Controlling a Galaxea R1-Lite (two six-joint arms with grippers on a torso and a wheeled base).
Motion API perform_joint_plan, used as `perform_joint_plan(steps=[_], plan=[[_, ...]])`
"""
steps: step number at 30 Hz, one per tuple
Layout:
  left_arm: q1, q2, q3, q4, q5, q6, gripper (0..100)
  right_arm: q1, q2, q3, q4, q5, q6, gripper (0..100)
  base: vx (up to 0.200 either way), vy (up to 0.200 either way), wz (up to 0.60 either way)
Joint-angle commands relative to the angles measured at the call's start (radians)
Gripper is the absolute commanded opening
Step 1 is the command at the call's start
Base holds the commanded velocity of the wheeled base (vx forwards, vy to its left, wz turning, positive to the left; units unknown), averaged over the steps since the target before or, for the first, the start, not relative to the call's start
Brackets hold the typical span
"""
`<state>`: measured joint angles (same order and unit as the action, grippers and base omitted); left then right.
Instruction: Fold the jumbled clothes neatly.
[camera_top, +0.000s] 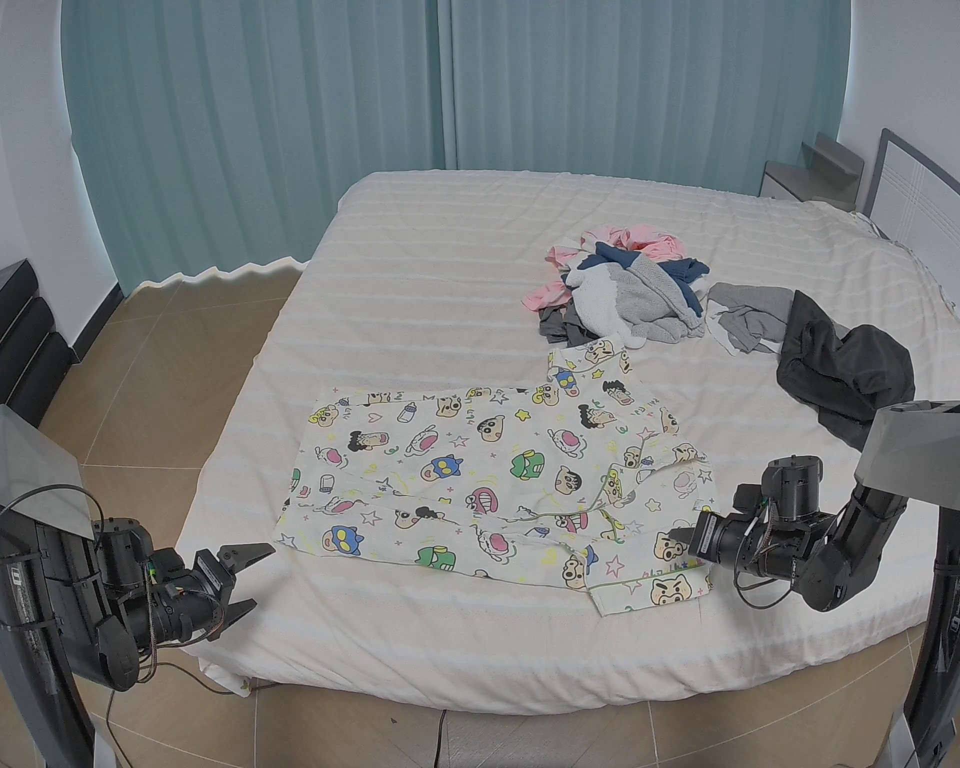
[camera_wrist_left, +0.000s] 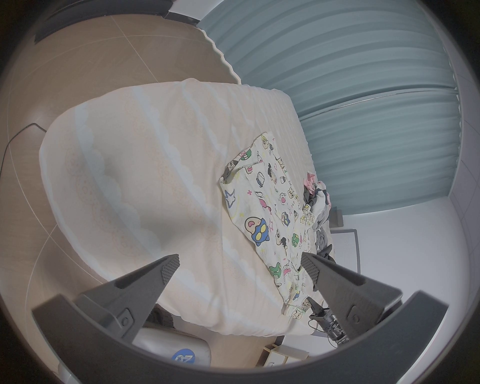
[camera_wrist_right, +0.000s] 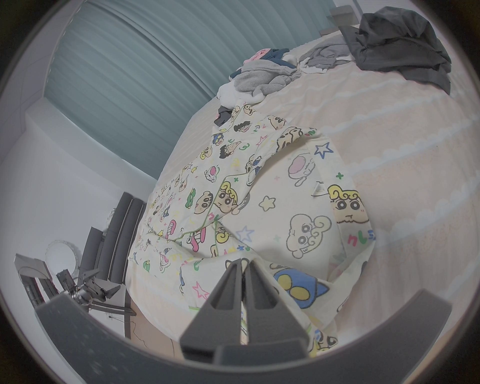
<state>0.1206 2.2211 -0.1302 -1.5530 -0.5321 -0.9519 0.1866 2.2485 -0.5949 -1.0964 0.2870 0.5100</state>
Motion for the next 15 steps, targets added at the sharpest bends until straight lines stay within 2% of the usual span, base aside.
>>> perform_joint_plan(steps=[1, 3, 5, 15], plan=[[0.001, 0.002, 0.0, -0.018, 0.001, -0.001, 100, 0.001, 0.017, -0.025, -0.002, -0.011, 0.025, 0, 0.0, 0.0, 0.0], [0.001, 0.002, 0.0, -0.018, 0.0, -0.001, 100, 0.001, 0.02, -0.042, -0.003, -0.031, 0.039, 0, 0.0, 0.0, 0.0], [0.001, 0.002, 0.0, -0.018, 0.0, -0.001, 100, 0.001, 0.037, -0.085, -0.002, -0.08, 0.07, 0, 0.0, 0.0, 0.0], [0.001, 0.002, 0.0, -0.018, 0.0, 0.001, 100, -0.001, 0.079, -0.115, -0.003, -0.1, 0.085, 0, 0.0, 0.0, 0.0]])
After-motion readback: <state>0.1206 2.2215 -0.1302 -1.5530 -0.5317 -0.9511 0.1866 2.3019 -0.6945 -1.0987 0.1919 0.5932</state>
